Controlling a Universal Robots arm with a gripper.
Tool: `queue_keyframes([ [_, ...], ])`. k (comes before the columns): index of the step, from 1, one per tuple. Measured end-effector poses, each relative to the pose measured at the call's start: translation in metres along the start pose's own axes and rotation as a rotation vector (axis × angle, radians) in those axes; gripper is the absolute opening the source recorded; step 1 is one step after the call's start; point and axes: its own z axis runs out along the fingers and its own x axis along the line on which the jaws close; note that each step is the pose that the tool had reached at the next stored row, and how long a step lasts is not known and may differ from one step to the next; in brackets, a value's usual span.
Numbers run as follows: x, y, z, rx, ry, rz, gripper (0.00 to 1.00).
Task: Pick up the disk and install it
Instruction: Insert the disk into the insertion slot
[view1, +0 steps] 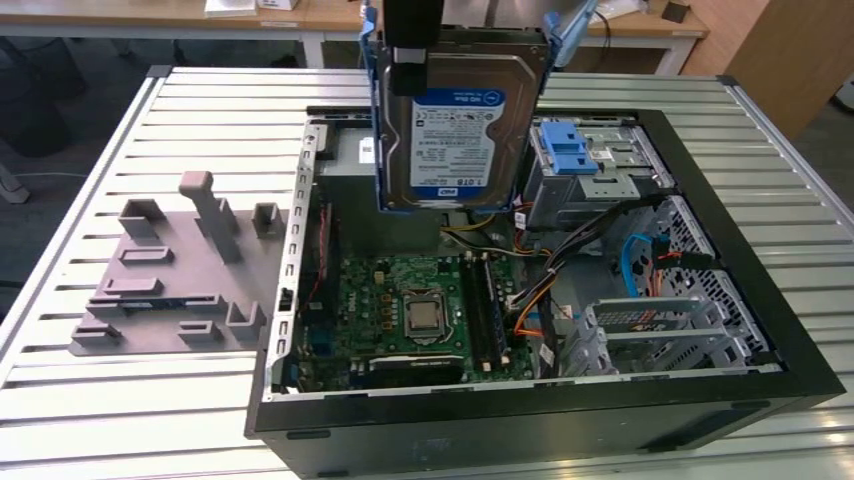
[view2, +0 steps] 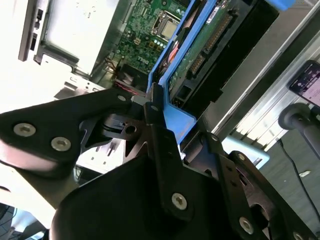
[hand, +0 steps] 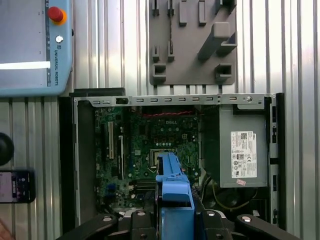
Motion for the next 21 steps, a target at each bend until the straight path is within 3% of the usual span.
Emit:
queue_keyframes([
  [21, 0.0075, -0.0201, 0.0012, -0.0001, 0.0000, 0.000, 0.36],
])
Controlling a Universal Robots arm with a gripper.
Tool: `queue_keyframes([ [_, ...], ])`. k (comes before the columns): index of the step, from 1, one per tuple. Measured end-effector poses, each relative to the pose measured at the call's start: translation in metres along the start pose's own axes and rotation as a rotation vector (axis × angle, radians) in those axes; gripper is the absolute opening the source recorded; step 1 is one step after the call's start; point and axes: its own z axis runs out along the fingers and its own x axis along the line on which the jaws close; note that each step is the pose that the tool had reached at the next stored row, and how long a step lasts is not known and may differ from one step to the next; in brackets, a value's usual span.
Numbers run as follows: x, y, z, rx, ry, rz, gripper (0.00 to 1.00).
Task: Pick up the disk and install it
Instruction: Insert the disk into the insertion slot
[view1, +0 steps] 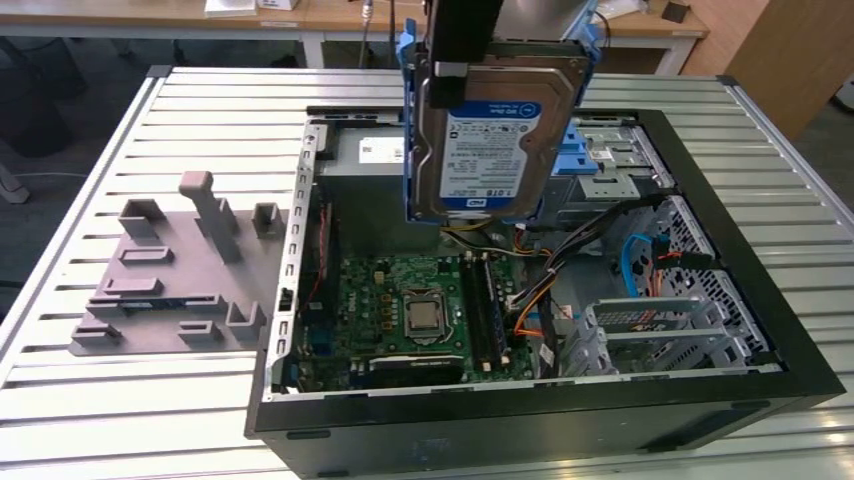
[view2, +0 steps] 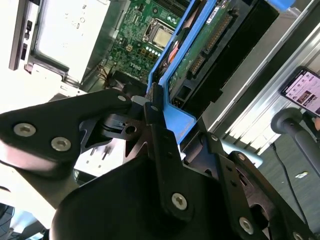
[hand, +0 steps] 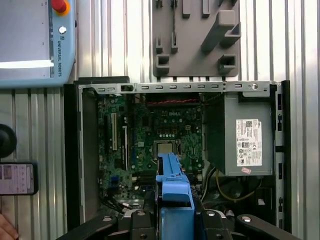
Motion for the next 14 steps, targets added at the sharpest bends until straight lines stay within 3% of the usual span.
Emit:
queue_keyframes([
  [8, 0.0033, -0.0096, 0.0001, 0.0000, 0.0000, 0.000, 0.36],
  [14, 0.0133, -0.0129, 0.0009, 0.0001, -0.0001, 0.000, 0.36],
])
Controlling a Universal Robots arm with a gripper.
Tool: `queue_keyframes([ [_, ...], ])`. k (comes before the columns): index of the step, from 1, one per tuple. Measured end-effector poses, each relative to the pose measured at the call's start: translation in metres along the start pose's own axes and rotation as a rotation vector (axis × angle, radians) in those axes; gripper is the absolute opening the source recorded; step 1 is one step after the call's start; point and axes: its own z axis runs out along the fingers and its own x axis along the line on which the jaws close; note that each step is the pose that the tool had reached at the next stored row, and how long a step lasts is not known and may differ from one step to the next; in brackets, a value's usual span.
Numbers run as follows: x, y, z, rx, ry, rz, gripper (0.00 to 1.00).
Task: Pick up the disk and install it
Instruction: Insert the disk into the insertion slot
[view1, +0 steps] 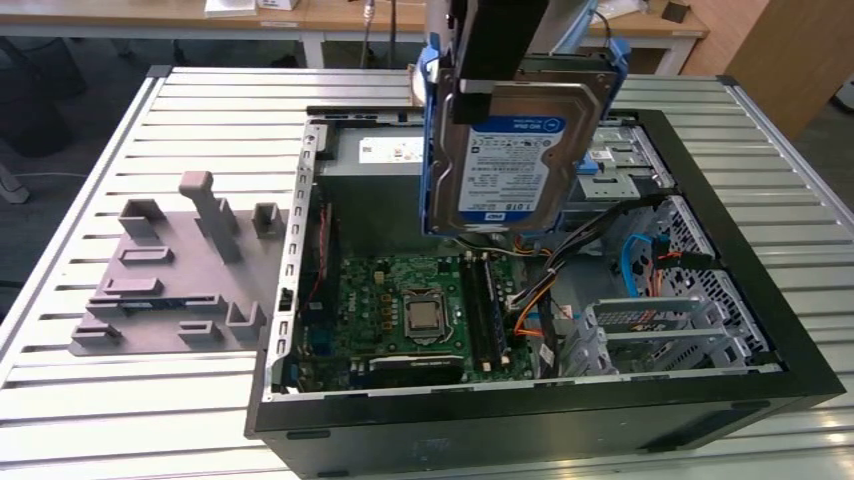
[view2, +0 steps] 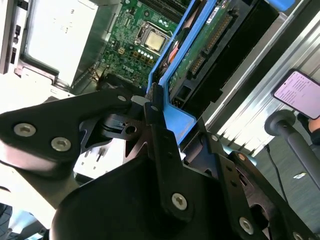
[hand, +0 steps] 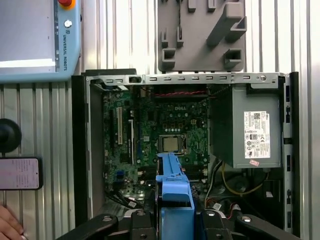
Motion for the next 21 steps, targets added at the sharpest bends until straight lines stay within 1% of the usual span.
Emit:
queue_keyframes([
  [2, 0.0030, -0.0008, 0.0003, -0.0001, 0.0002, 0.000, 0.36],
  [5, 0.0052, -0.0022, 0.0009, 0.0000, 0.0000, 0.000, 0.36],
  [9, 0.0081, -0.0073, 0.0014, -0.0001, 0.0001, 0.000, 0.36],
  [13, 0.0160, -0.0127, 0.0031, 0.0000, 0.0001, 0.000, 0.36],
  [17, 0.0244, -0.0209, 0.0058, 0.0000, 0.0001, 0.000, 0.36],
  [21, 0.0290, -0.0342, 0.0089, 0.0000, 0.0000, 0.000, 0.36],
])
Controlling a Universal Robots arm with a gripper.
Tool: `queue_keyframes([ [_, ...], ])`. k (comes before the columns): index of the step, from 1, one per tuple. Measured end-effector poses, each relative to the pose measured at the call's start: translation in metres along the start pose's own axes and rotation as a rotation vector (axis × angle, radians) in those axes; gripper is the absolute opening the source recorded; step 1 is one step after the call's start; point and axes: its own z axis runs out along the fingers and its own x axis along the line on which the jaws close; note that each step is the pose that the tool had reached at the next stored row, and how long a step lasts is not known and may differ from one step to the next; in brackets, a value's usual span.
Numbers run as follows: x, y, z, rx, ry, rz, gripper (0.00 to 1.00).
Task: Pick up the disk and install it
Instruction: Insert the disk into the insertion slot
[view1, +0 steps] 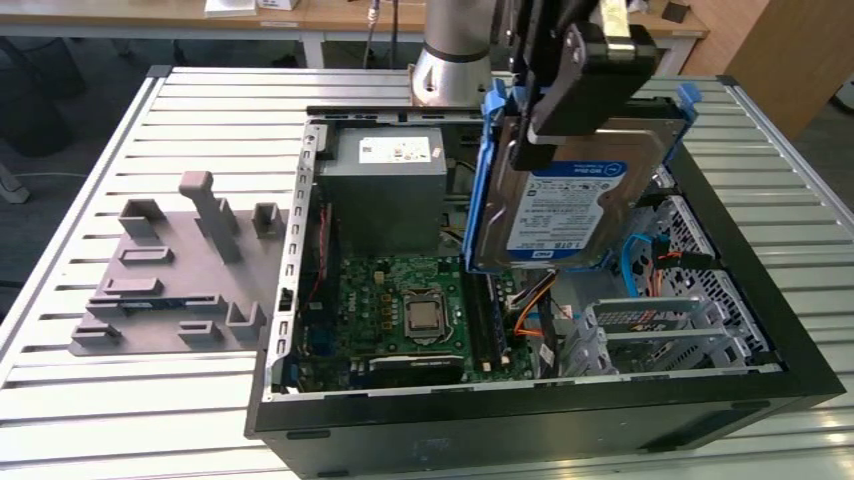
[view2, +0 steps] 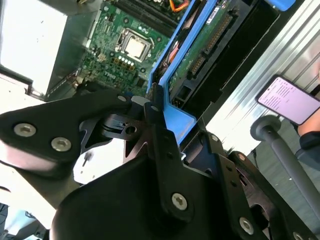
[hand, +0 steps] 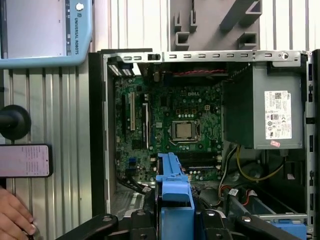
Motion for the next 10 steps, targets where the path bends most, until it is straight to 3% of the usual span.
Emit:
queue_keyframes([
  [10, 0.0010, -0.0077, 0.0018, -0.0001, 0.0000, 0.000, 0.36],
])
